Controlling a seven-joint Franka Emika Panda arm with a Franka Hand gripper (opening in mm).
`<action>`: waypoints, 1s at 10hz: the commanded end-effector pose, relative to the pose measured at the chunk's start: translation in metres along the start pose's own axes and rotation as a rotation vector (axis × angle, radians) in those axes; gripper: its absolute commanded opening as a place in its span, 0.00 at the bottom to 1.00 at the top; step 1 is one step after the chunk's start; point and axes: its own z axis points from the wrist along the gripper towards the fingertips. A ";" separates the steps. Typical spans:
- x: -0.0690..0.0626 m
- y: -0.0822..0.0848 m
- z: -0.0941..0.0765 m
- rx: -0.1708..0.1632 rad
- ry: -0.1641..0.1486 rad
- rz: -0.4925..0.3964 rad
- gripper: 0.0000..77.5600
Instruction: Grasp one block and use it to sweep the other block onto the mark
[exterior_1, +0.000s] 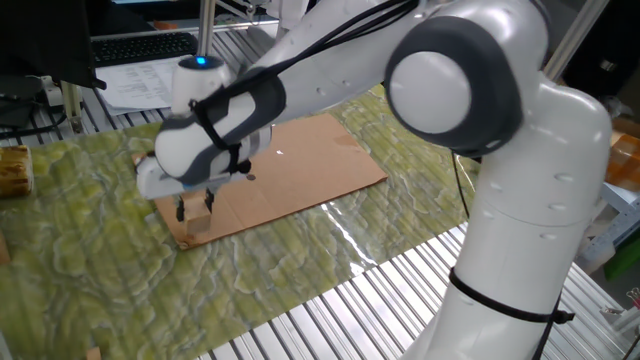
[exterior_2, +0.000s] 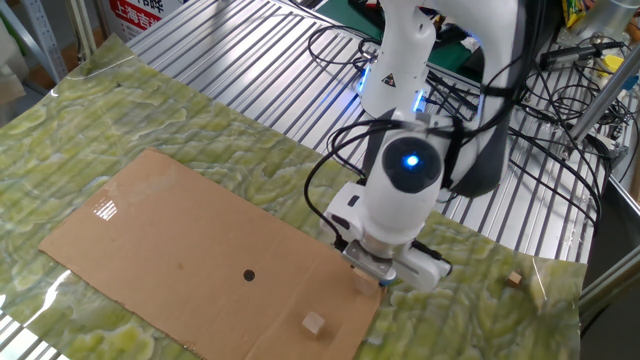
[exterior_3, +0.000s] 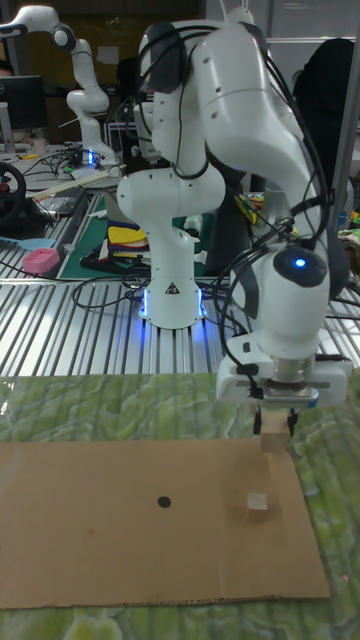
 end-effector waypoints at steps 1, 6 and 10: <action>-0.013 0.029 -0.050 -0.014 -0.005 0.025 0.01; -0.049 0.042 -0.068 -0.013 -0.016 0.045 0.01; -0.080 0.045 -0.072 -0.019 -0.006 0.042 0.01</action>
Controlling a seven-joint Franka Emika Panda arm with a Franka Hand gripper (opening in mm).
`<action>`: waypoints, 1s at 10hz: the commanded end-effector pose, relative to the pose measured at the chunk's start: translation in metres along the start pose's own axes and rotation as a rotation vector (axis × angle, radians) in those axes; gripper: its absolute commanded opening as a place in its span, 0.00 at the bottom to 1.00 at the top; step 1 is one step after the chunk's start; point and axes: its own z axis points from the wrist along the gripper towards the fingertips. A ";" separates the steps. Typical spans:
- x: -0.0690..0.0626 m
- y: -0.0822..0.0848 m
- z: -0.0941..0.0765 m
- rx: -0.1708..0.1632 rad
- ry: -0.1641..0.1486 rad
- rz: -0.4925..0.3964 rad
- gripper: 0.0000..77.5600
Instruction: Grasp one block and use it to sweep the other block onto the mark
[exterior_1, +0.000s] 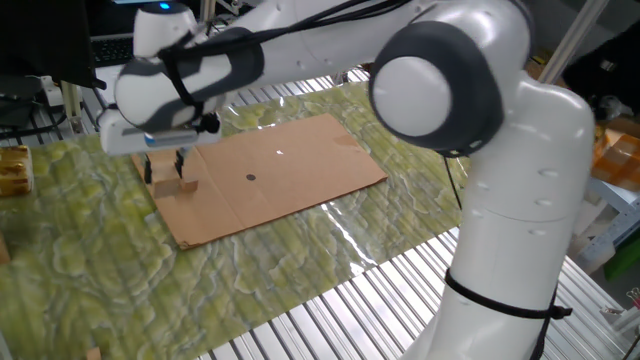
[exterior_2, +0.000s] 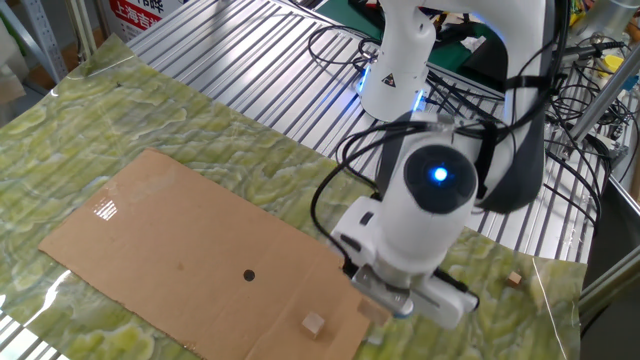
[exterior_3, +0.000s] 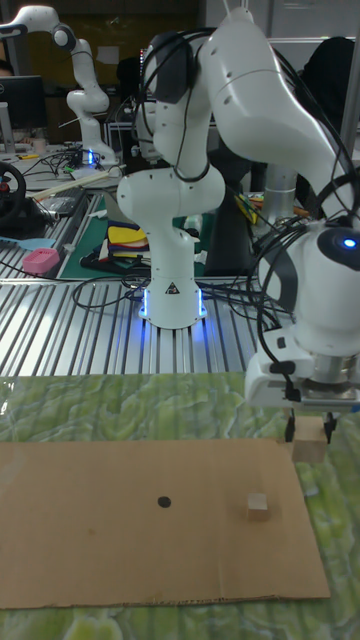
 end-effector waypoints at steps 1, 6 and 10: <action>-0.020 0.004 -0.003 -0.008 0.003 0.000 0.01; -0.045 0.003 0.012 -0.010 -0.012 0.004 0.01; -0.061 -0.001 0.022 -0.027 -0.018 0.005 0.01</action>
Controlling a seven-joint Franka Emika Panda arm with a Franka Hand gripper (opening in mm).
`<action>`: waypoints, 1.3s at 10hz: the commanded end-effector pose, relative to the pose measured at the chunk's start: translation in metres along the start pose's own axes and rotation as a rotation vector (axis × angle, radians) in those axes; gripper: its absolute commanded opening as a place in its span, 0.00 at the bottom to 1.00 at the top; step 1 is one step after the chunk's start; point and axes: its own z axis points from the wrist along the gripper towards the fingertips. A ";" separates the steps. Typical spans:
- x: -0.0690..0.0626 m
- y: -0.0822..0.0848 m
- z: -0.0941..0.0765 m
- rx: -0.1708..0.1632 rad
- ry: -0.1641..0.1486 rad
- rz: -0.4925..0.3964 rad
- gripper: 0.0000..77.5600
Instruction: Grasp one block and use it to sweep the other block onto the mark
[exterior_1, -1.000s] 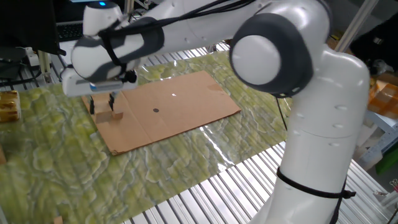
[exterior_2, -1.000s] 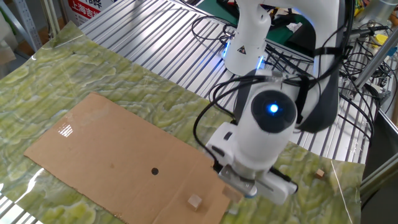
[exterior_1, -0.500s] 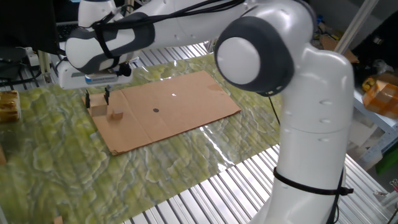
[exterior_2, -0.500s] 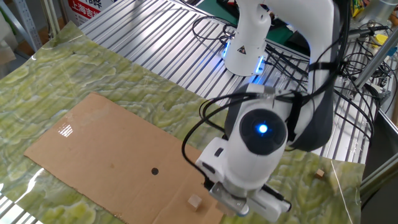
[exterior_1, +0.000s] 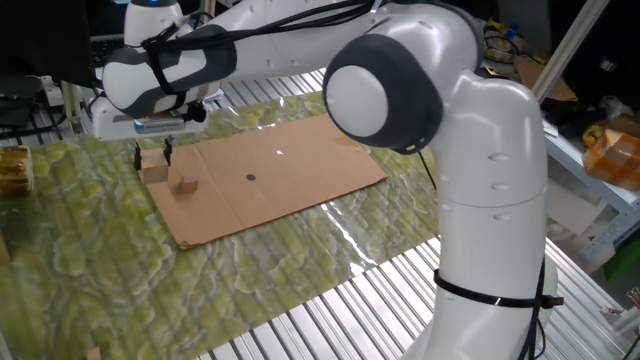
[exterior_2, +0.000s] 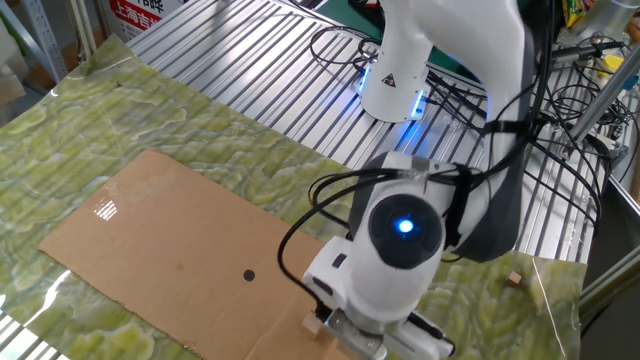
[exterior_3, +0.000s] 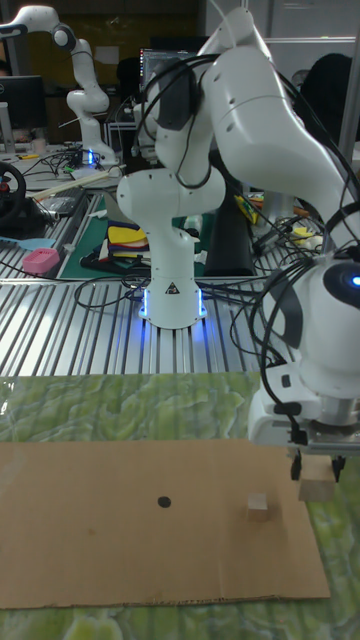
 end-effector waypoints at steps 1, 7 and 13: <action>-0.009 -0.006 0.007 -0.026 -0.006 0.000 0.01; -0.015 -0.020 0.017 -0.048 -0.008 -0.005 0.01; -0.015 -0.020 0.017 -0.041 0.031 0.044 0.01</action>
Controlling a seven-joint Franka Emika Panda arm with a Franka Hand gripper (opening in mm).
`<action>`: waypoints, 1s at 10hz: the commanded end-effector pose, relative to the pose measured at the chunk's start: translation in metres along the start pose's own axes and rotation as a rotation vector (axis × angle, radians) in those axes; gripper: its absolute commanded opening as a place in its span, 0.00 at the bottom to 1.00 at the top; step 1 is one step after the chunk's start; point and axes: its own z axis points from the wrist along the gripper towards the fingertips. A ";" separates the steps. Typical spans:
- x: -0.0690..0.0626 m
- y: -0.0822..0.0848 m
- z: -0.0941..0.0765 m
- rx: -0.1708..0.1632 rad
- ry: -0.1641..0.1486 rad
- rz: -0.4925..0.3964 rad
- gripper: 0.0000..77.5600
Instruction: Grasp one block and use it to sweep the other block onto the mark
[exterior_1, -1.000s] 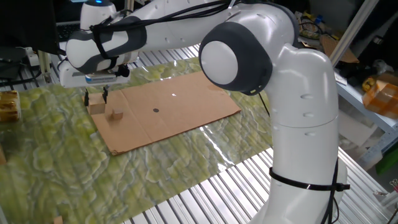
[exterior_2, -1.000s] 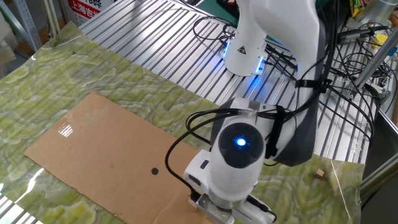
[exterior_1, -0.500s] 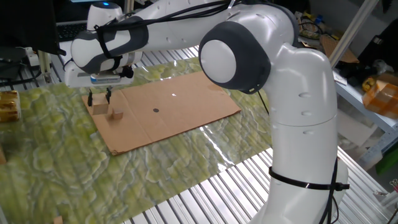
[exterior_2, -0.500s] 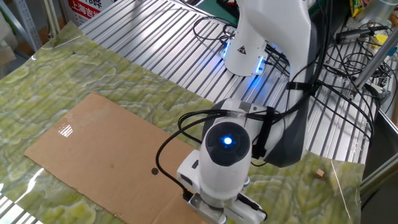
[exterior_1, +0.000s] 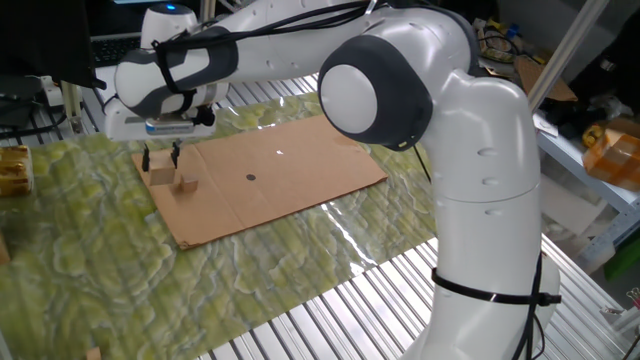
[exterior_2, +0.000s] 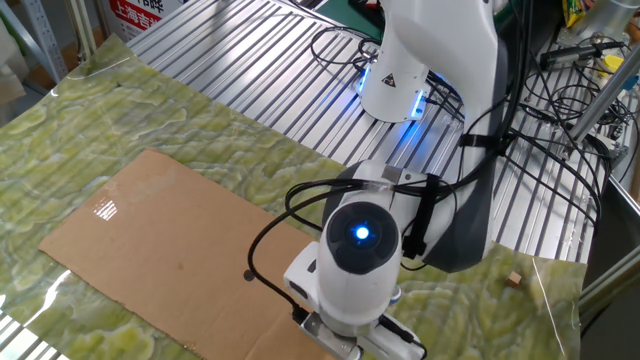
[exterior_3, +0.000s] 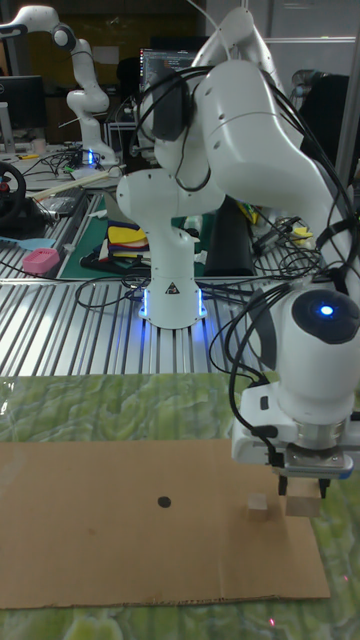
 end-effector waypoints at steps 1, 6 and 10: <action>-0.001 0.000 -0.002 0.000 -0.003 -0.001 0.01; -0.015 0.005 0.018 0.001 -0.050 -0.019 0.01; -0.016 0.004 0.019 0.007 -0.046 0.000 0.01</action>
